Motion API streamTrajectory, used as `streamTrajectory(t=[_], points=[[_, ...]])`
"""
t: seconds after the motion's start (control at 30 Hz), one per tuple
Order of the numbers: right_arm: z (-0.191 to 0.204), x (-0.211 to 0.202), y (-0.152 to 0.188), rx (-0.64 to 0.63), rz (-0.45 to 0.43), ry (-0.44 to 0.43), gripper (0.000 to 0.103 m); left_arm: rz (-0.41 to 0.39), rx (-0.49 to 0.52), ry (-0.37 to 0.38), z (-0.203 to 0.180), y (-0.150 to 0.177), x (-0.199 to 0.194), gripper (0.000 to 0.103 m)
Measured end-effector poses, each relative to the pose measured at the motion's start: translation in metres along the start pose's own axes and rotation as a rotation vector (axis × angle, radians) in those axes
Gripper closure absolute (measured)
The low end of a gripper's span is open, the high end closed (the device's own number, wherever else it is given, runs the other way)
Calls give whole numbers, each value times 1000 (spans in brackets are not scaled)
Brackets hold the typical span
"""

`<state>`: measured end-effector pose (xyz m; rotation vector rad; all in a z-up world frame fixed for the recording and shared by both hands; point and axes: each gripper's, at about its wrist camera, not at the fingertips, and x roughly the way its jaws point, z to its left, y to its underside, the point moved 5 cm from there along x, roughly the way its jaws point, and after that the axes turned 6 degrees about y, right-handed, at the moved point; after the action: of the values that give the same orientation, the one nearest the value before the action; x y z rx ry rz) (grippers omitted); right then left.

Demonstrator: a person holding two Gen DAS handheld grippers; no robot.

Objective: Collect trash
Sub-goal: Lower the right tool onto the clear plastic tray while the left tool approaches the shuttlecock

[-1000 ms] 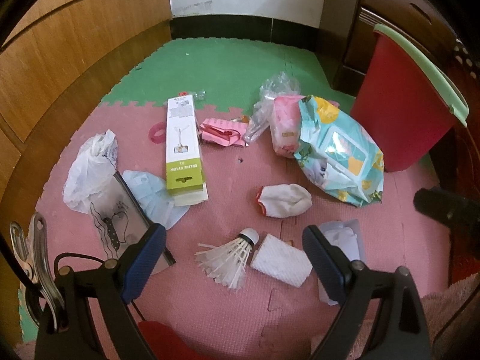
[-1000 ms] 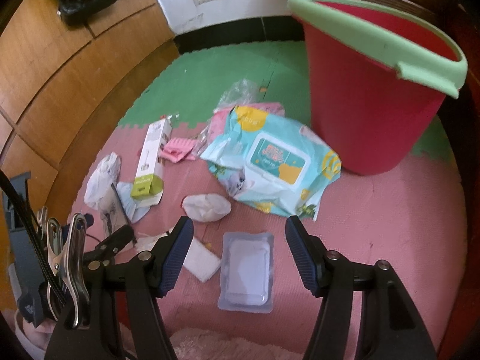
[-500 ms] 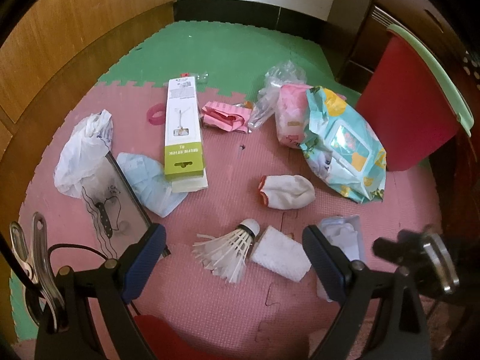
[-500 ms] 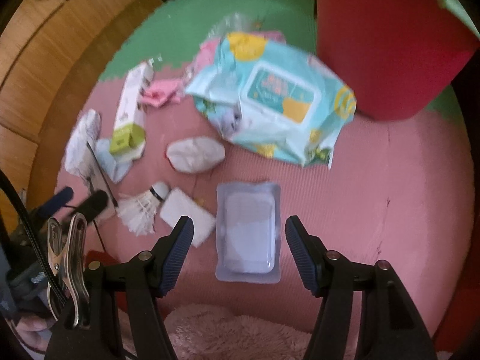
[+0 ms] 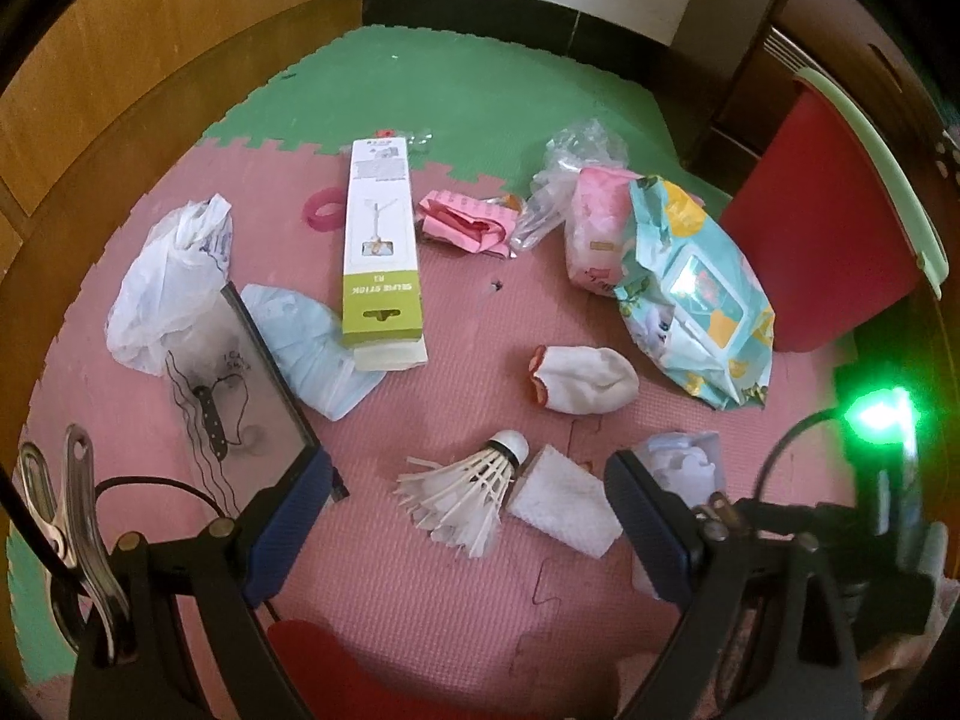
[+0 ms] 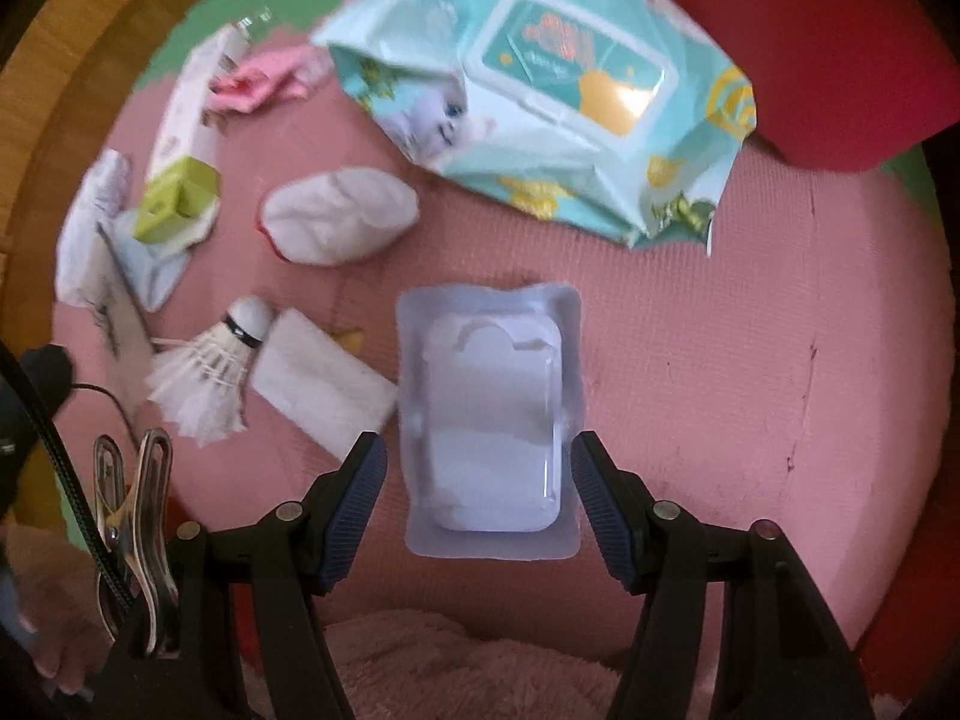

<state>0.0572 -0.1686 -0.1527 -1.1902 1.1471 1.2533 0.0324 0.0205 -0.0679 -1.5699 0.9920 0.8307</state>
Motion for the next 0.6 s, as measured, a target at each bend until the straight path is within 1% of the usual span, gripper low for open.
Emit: streamTrajectory(t=[0.27, 0.43, 0.53, 0.6], points=[[18, 20, -8, -35, 7, 25, 38, 22, 1, -2, 2, 1, 4, 9], [8, 28, -11, 11, 23, -4, 38, 66, -1, -12, 3, 2, 13, 9], [-3, 25, -12, 12, 17, 1, 38, 101, 52, -55, 0, 0, 20, 9], [-2, 23, -13, 13, 10, 4, 40, 122, 99, -67, -5, -2, 24, 9]])
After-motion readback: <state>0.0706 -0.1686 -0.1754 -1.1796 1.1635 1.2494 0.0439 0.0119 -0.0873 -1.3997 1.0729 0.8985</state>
